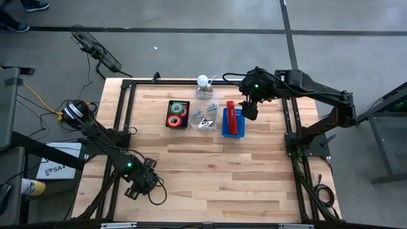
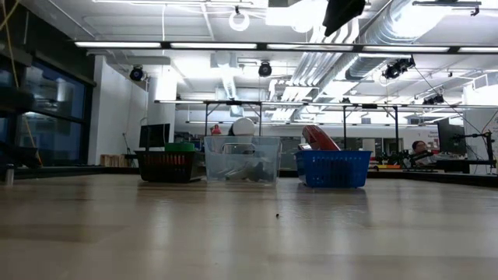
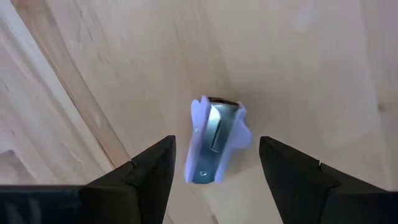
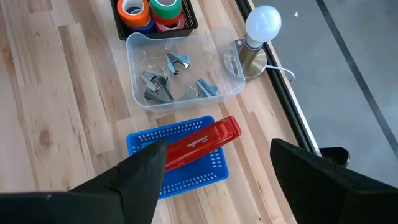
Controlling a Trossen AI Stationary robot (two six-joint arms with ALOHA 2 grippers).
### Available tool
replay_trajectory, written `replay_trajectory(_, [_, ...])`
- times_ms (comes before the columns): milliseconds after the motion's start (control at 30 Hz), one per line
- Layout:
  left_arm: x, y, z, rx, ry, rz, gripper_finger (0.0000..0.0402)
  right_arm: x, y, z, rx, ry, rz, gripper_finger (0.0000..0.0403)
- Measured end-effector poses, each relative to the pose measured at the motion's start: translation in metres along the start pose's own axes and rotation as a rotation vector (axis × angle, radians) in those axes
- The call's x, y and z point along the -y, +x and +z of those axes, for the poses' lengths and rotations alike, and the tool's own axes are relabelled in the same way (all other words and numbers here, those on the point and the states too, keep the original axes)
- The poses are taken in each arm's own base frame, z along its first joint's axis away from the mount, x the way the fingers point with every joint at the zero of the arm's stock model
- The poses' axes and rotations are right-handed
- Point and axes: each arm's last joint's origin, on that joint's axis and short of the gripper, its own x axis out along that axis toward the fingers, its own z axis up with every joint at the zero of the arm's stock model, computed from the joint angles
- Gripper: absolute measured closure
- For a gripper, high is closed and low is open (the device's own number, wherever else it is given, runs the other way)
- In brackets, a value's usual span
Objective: Pick and place Stapler, Stapler remover, tape
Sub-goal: Put the purple staple remover into the transparent bin
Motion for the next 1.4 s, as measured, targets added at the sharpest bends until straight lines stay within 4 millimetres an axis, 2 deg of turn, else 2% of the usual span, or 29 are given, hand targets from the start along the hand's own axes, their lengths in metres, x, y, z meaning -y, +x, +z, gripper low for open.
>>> replay_trajectory(300, [0.000,0.018,0.004,-0.039,0.017,0.014,0.0174,0.000,0.000,0.000,0.000,0.024,0.000,0.0123])
replay_trajectory(500, [-0.001,0.018,0.005,-0.017,-0.015,0.053,0.0179,0.000,0.000,0.000,0.001,0.040,-0.011,0.0123])
replay_trajectory(633, [-0.001,0.018,0.005,-0.017,-0.015,0.062,0.0211,0.000,0.000,0.000,0.002,0.055,-0.019,0.0123])
replay_trajectory(900, [-0.002,0.017,0.005,-0.014,-0.049,0.074,0.0316,0.001,0.000,0.000,0.002,0.066,-0.019,0.0123])
replay_trajectory(1100, [0.002,0.012,0.016,0.056,-0.107,0.075,0.0314,0.000,0.000,0.000,0.002,0.066,-0.019,0.0123])
replay_trajectory(1267, [0.003,0.002,0.028,0.148,-0.152,0.170,0.0314,0.000,0.000,0.000,0.001,0.066,-0.019,0.0123])
replay_trajectory(1400, [-0.005,-0.008,0.040,0.253,-0.274,0.293,0.0314,0.000,0.000,0.000,0.001,0.057,-0.019,0.0123])
